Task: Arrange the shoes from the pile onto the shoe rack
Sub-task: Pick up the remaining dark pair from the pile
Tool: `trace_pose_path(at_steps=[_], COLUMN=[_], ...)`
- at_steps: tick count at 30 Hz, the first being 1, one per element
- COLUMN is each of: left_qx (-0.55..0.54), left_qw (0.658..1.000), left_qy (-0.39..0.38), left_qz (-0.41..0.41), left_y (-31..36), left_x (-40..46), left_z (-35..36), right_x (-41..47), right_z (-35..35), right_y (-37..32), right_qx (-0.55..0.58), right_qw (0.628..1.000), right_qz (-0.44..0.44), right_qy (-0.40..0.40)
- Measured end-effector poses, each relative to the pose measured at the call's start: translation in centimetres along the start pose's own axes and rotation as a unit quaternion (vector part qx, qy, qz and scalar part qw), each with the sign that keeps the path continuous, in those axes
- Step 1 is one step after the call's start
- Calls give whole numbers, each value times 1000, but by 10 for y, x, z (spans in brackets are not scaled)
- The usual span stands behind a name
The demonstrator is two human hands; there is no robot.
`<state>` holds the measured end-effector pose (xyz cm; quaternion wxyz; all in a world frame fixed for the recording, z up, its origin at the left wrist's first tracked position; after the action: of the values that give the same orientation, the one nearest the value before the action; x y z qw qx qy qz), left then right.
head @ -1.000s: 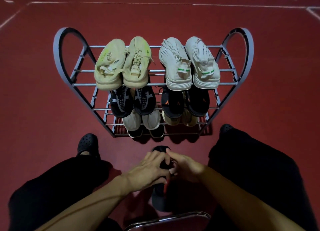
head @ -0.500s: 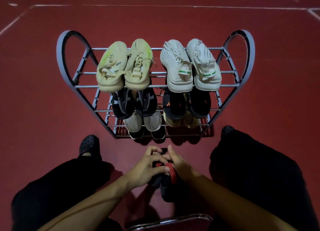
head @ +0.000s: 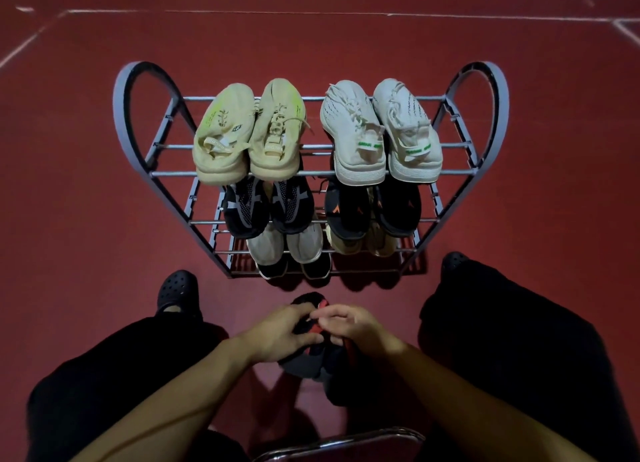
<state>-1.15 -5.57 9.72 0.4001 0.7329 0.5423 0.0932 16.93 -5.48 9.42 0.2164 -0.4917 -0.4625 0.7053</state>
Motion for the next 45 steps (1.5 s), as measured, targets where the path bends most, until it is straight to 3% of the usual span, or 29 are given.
trace_pose_path(at_steps=[5, 10, 13, 17, 26, 28, 31, 36, 40, 41, 44, 45], left_qx=[31, 31, -18, -67, -119, -121, -128, -133, -147, -148, -146, -144], left_qw=[999, 999, 997, 993, 989, 989, 988, 987, 986, 986, 986, 986], left_qy=[-22, -21, -19, -18, -8, -7, -9, -10, -6, -4, -4, -3], left_qz=[-2, -31, -66, -94, -93, -89, -83, -86, -81, -80, -81, -82], left_y=[-12, -22, -32, -40, -41, -42, -40, -36, -32, -31, -30, -30], left_x=[-1, -2, -3, -4, -1, 0, 0, 0, -2, -3, -3, -4], left_z=[-4, -2, -6, -6, 1, 2, 3, 3, 0, 0, -1, -1], right_x=[-2, -1, -1, -3, -8, -6, -2, 1, 1, 0, -2, -2], right_z=[1, 3, -19, -33, -53, -57, -60, -58, -58, -57, -59, -60], right_y=[-5, -1, 11, 7, -2, -2, -3, -10, -16, -16, -13, -13], right_qx=[-114, -162, -312, -434, -611, -609, -483, -458, -453, -472, -626, -631], right_qw=[988, 983, 944, 888, 780, 782, 862, 883, 882, 870, 764, 760], right_qz=[22, 80, 101, 145, 93, 102, 106, 7, 84, 106, 114, 111], right_qy=[-98, -41, 44, 52, 98, 86, 110, 102, 95, 92, 108, 107])
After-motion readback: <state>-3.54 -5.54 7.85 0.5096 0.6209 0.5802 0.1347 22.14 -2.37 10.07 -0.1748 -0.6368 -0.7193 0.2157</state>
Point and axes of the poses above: each hand's wrist, its own x-axis towards the middle knuckle, its own z-axis out of the palm, y = z × x, the point moved 2 cm from there along x, towards the middle knuckle, and after that the axes turned 6 degrees about y, right-handed, at the moved point
